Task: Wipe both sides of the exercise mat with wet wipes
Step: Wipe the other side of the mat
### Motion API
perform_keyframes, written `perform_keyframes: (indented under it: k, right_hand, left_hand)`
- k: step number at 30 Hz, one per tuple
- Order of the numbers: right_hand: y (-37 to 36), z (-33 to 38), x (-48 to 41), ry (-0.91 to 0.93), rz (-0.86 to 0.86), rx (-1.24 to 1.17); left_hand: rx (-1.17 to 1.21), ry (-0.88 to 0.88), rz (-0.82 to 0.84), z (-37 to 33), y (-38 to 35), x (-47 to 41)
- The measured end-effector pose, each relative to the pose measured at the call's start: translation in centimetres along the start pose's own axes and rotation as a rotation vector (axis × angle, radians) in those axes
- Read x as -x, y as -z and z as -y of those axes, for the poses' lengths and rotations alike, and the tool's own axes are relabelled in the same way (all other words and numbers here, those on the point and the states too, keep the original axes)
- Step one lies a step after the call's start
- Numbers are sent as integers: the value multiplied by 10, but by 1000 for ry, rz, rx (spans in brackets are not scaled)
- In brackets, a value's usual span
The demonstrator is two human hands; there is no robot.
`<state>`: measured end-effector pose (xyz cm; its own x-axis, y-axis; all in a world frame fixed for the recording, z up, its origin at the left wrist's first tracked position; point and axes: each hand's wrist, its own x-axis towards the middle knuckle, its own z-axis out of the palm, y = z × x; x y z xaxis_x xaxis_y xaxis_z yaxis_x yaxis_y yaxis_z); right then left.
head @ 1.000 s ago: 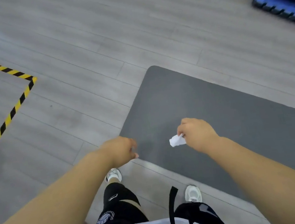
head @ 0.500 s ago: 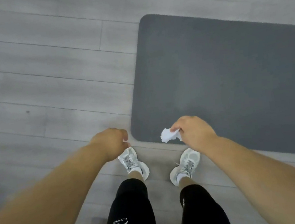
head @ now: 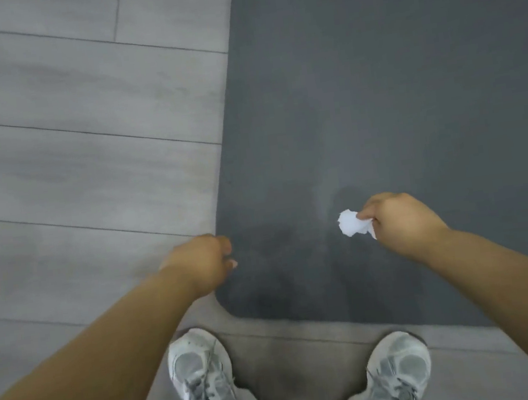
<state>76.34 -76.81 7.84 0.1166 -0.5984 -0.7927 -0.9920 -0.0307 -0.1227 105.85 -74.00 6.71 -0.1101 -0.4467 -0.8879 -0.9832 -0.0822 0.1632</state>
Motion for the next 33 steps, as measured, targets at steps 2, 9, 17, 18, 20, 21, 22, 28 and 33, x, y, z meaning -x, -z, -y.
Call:
perform_keyframes:
  k: [2, 9, 17, 18, 20, 21, 22, 28, 33]
  right_hand:
    - [-6, 7, -35, 63, -100, 21]
    - [5, 60, -134, 449, -876, -123]
    - [-23, 80, -187, 350, -575, -34]
    - [-25, 81, -189, 321, -605, -75]
    - [-26, 86, -193, 247, -644, -185]
    - [-30, 90, -197, 206, -669, -224]
    - [-33, 94, -199, 153, -686, -256]
    - [-85, 141, -180, 832, -545, 68]
    - [-38, 120, -225, 669, -623, 51]
  left_hand:
    - [12, -22, -121, 13, -4, -39]
    - [-161, -121, -472, 52, -5, -135]
    - [-108, -238, -598, 73, -20, -156]
    - [-80, -243, -637, 77, -19, -157]
    - [-27, -194, -687, 88, -18, -161]
    - [-22, -172, -699, 96, -17, -164]
    - [-35, -173, -709, 105, -16, -166]
    - [-99, -159, -678, 116, -17, -171]
    - [-137, -176, -695, 120, -15, -173]
